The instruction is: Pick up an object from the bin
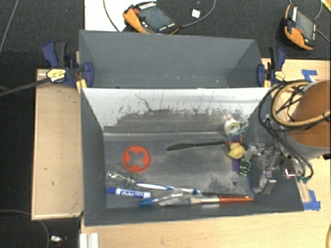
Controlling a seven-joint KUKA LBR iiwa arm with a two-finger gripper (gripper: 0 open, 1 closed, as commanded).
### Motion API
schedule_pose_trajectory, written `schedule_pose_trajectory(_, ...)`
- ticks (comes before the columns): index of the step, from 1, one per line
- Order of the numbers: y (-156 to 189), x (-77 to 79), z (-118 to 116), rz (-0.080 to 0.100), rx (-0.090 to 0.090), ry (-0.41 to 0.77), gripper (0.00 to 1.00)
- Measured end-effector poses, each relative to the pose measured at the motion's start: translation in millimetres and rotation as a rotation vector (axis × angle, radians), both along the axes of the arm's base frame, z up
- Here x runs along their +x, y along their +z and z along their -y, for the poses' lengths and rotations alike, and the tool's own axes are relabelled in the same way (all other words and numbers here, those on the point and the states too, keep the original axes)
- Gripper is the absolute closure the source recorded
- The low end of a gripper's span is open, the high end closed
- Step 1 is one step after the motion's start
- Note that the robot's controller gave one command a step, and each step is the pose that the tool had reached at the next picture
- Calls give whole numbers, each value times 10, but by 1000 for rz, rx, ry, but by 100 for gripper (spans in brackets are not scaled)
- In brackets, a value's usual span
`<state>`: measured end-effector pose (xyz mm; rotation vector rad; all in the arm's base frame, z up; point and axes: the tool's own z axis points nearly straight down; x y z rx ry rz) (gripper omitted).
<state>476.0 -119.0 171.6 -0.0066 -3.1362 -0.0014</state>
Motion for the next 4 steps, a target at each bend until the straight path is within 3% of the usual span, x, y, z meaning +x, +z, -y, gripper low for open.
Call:
schedule_pose_trajectory(1,42,19,-7,8,-2,7,0)
schedule_pose_trajectory(2,-1000,26,-538,16,-1,74,0)
schedule_pose_trajectory(3,-273,7,-685,23,-6,1,0)
schedule_pose_trajectory(4,-717,13,-139,6,-2,-7,0)
